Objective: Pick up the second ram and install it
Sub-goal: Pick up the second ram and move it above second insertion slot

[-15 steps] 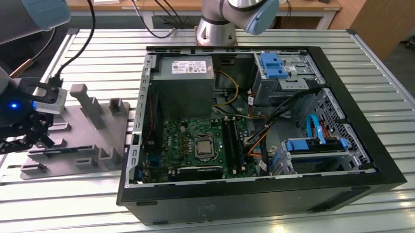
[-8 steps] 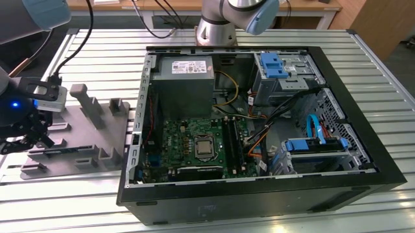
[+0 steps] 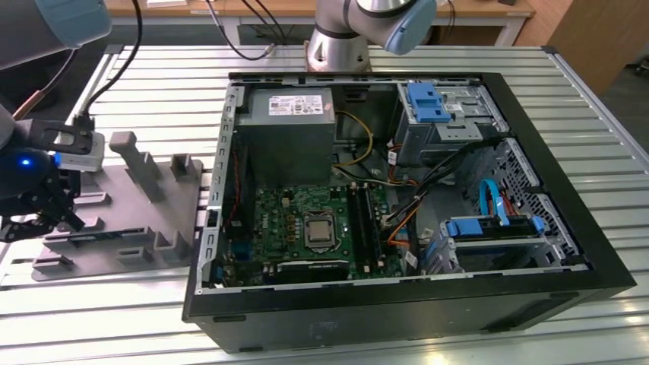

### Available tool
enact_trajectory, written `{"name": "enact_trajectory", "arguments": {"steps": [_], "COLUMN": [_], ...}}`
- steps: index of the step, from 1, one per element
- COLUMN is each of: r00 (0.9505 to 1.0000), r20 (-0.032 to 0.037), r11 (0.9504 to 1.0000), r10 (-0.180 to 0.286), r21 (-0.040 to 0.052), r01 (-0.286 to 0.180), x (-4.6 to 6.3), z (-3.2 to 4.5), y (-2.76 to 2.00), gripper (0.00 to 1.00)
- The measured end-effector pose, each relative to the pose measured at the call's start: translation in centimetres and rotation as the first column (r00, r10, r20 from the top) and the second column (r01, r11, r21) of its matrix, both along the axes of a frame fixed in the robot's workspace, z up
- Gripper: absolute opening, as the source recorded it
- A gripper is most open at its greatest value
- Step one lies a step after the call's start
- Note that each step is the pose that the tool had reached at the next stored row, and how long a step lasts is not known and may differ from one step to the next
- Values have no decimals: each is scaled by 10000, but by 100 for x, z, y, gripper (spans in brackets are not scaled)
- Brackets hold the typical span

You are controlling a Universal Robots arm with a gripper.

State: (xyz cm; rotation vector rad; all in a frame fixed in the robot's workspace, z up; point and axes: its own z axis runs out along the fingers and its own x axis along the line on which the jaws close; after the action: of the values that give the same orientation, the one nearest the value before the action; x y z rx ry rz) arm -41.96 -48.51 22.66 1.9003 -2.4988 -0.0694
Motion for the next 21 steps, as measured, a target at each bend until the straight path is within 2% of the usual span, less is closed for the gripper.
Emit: {"name": "enact_trajectory", "arguments": {"steps": [6,11,21], "r00": [9988,9960,9853], "r20": [0,0,0], "r11": [9988,9960,9853], "r10": [487,896,1706], "r21": [0,0,0], "r01": [-487,-896,-1706], "x": [0,0,0], "z": [0,0,-1], "y": [0,0,0], "gripper": [10,10,10]}}
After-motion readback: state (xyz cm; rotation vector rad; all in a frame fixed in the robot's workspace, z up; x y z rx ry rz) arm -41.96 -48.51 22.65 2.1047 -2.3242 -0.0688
